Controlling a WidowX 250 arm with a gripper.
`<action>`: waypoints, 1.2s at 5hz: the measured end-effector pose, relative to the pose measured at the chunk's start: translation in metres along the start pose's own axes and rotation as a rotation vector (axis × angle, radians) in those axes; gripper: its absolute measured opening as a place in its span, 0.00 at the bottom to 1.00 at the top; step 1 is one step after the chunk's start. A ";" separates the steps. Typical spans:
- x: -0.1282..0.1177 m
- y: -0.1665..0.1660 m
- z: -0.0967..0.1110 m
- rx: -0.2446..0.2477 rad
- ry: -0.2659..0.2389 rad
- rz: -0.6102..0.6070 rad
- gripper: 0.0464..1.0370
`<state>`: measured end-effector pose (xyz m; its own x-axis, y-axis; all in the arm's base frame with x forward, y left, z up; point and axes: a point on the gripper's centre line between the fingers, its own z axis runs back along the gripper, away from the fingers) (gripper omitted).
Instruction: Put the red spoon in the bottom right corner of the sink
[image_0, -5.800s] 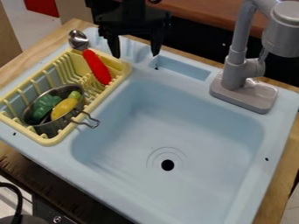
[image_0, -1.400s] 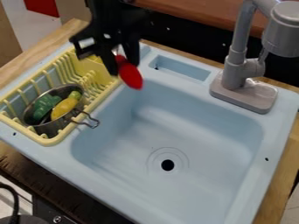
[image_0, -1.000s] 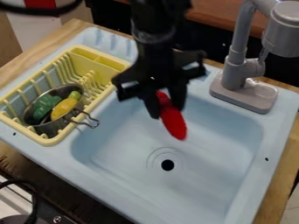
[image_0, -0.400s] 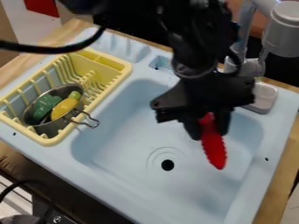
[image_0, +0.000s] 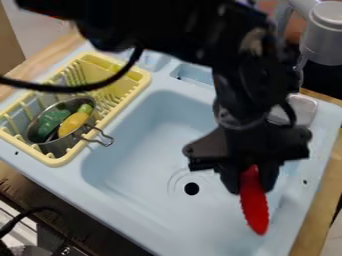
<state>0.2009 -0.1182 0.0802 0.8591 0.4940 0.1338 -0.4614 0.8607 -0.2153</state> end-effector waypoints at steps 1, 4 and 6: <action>-0.013 -0.002 -0.003 0.010 0.004 -0.026 0.31; -0.036 0.008 -0.020 0.003 0.054 0.112 0.31; -0.039 0.017 -0.026 0.065 0.097 0.119 0.65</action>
<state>0.1649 -0.1262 0.0460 0.8135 0.5814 0.0168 -0.5717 0.8045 -0.1611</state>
